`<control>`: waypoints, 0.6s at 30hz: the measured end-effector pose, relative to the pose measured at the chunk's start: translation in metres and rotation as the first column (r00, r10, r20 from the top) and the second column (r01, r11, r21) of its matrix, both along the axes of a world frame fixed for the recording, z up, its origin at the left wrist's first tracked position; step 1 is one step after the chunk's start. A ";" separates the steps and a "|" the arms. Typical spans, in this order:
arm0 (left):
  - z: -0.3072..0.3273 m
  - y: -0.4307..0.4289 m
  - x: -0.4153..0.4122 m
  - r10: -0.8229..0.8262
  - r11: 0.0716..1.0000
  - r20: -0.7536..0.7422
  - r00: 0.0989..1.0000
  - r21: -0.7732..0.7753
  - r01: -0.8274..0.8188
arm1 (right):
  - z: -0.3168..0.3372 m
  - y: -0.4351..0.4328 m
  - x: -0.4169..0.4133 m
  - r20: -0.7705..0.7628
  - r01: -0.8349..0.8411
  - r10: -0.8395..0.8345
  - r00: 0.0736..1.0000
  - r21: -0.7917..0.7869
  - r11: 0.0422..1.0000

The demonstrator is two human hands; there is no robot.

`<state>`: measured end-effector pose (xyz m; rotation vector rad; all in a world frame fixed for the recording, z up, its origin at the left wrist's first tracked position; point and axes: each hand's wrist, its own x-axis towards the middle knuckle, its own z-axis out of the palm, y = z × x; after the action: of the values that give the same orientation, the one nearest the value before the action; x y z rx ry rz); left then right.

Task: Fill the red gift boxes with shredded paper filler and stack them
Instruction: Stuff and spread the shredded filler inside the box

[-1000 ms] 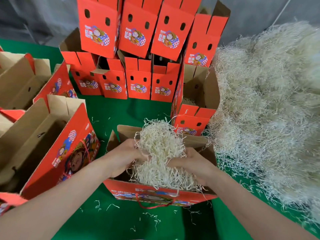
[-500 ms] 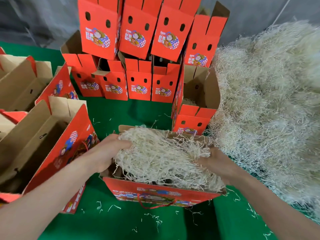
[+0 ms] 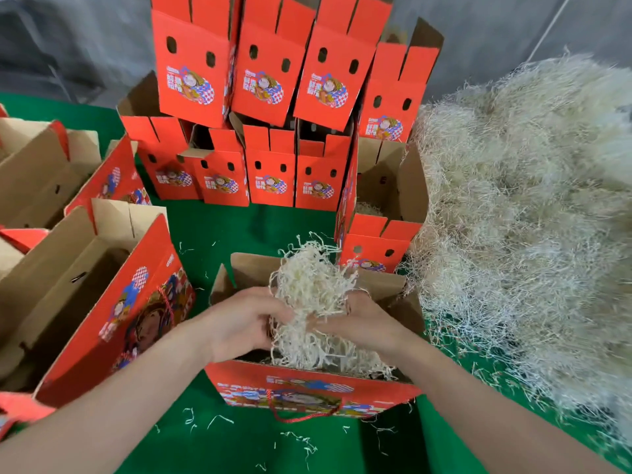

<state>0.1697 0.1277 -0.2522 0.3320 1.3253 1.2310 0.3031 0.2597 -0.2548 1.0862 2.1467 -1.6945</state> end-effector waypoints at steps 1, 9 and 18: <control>-0.001 0.002 0.001 0.011 0.999 -0.037 0.999 -0.029 -0.012 | -0.005 -0.002 -0.004 -0.004 0.041 -0.040 0.999 0.058 0.997; 0.008 -0.015 -0.026 0.136 0.980 -0.178 0.975 -0.122 -0.159 | 0.005 0.028 0.027 -0.042 0.145 -0.145 0.989 -0.004 0.989; 0.003 -0.022 -0.028 -0.060 0.960 -0.640 0.766 -0.246 -0.131 | 0.011 0.044 0.048 -0.050 0.213 -0.215 0.975 -0.038 0.976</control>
<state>0.1421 0.1053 -0.2491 0.5619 2.0877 0.9646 0.3515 0.3040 -0.2438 1.3183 2.0900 -1.8634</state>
